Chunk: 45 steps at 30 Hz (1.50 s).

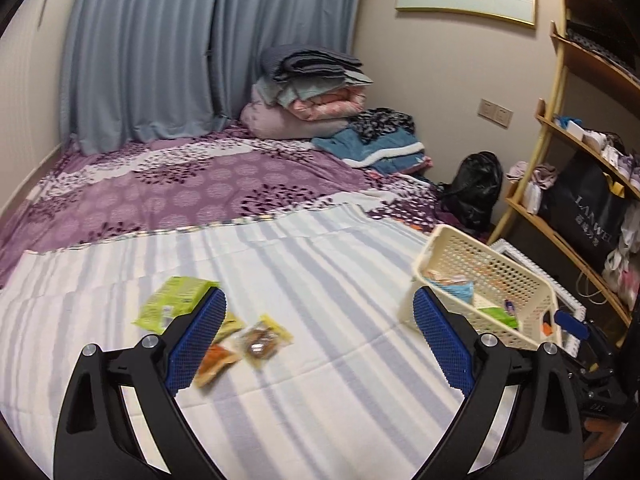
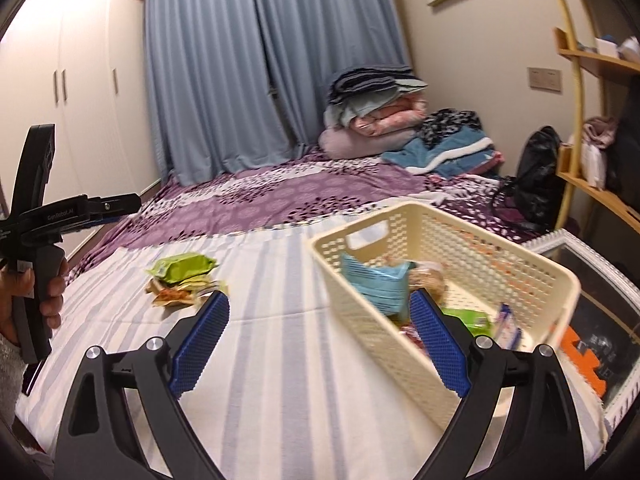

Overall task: Organize snacks
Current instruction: 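Grasp the lime-green snack bag with the left tool and lift it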

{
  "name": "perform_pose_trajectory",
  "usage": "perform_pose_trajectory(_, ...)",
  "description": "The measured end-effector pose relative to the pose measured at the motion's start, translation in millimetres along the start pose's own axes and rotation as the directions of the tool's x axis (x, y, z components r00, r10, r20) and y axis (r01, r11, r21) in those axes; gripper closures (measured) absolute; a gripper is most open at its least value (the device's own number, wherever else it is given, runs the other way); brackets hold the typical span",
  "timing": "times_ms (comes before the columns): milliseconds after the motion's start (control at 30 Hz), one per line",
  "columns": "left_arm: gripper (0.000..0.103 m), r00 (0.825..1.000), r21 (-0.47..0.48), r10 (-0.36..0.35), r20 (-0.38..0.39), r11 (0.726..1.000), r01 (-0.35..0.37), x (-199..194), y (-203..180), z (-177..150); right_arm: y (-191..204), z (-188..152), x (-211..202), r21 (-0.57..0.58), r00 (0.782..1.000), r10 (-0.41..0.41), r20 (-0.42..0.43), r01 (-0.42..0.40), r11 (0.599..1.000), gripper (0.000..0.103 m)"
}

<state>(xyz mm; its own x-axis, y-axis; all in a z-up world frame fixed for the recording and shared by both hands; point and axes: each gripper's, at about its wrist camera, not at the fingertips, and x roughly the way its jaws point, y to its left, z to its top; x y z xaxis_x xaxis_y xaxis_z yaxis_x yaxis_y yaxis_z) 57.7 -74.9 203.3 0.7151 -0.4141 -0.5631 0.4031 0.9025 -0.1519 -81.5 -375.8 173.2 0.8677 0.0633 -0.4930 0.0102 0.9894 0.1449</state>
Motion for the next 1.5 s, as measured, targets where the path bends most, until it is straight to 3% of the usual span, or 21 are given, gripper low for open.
perform_pose_trajectory(233,0.007,0.992,-0.057,0.12,0.042,0.991,-0.118,-37,65,1,30,8,21,-0.038,0.998,0.052,-0.031,-0.053,0.998,0.012)
perform_pose_trajectory(433,0.007,0.988,-0.123,0.151,0.003,0.981,-0.15,-24,103,-10,61,3,52,-0.082,0.987,0.117,-0.108,-0.127,0.989,0.012)
perform_pose_trajectory(600,0.007,0.989,-0.109,0.139,-0.042,0.984,-0.143,10,118,-15,78,-8,73,-0.082,0.969,0.164,-0.184,-0.182,0.98,0.012)
perform_pose_trajectory(833,0.007,0.987,-0.021,0.102,-0.126,0.994,-0.105,83,133,-16,88,-19,98,-0.07,0.953,0.17,-0.251,-0.193,0.979,0.012)
perform_pose_trajectory(1100,0.007,0.958,0.018,0.063,-0.281,0.998,-0.061,173,153,-14,98,-26,121,-0.069,0.94,0.158,-0.303,-0.187,0.98,0.012)
perform_pose_trajectory(1267,0.007,0.941,0.027,0.053,-0.335,0.999,-0.047,201,162,-13,105,-31,137,-0.069,0.929,0.157,-0.334,-0.19,0.979,0.012)
perform_pose_trajectory(1467,0.007,0.911,-0.033,0.044,-0.409,0.997,-0.063,225,179,-19,115,-30,157,-0.072,0.919,0.167,-0.357,-0.205,0.976,0.012)
perform_pose_trajectory(1500,0.011,0.908,-0.041,0.046,-0.418,0.997,-0.069,228,182,-21,117,-30,159,-0.073,0.918,0.17,-0.358,-0.209,0.975,0.012)
